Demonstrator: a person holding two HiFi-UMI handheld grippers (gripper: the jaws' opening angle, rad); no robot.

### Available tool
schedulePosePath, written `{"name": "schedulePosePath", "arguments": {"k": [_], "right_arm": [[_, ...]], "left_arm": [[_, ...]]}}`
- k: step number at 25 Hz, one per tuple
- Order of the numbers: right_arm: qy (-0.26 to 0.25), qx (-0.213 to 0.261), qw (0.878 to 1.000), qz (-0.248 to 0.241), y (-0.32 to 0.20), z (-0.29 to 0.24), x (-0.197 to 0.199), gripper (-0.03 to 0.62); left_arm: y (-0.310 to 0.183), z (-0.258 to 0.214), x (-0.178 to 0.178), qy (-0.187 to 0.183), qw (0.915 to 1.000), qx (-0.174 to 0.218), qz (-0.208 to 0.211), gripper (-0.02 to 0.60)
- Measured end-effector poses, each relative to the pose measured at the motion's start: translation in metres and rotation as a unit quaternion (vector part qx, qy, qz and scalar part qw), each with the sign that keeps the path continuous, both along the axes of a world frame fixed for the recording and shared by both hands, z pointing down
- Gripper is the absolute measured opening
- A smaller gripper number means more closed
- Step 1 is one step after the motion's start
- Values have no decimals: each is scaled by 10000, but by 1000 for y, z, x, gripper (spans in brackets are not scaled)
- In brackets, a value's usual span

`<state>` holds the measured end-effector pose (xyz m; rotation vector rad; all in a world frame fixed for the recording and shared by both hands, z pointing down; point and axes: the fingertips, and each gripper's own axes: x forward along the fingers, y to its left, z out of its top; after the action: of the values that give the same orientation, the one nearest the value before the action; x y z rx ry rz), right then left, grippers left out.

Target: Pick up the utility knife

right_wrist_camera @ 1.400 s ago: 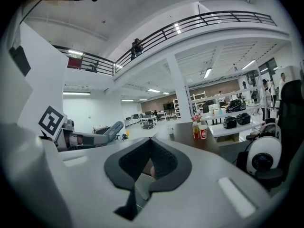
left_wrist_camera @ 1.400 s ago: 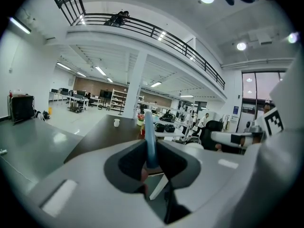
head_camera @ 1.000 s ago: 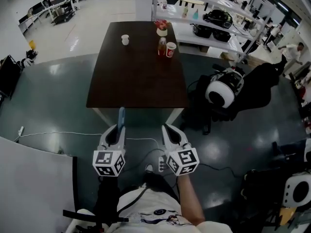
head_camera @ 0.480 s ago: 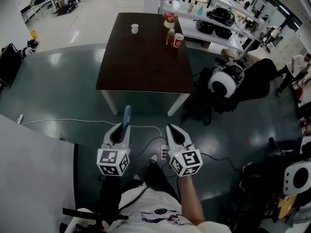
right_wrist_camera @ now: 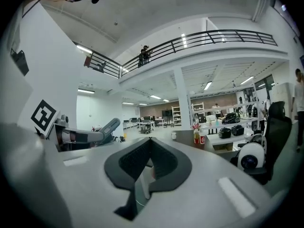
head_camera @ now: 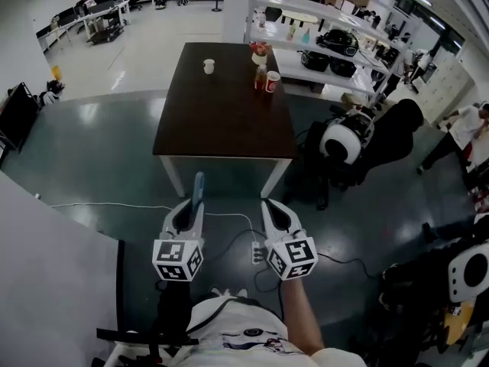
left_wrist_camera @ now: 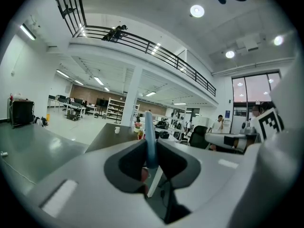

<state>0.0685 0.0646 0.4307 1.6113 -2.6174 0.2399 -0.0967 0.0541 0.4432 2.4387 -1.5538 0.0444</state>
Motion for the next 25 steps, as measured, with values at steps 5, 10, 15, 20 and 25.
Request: {"name": "schedulePosePath", "arguments": {"k": [5,10,15,20,25], "right_arm": [[-59,204,9998,48,1,-15,16,1],[-30,329,9994,55,1,-22,25,0],[-21,368,9993,66,-2,-24,31,0],[54,477,9988,117,-5,-31,33,-2],[30,537,9984,170,-6,-33,35,-2]], "left_arm": [[0,-18,18,-38,9997,239,54,68],[0,-25,29,-83,9994,340,67,68],[-3,-28,35,-126,9992,380,82,68],[-7,-34,37,-156,9989,436,92,67],[-7,-33,39,-165,9988,453,114,67]]}}
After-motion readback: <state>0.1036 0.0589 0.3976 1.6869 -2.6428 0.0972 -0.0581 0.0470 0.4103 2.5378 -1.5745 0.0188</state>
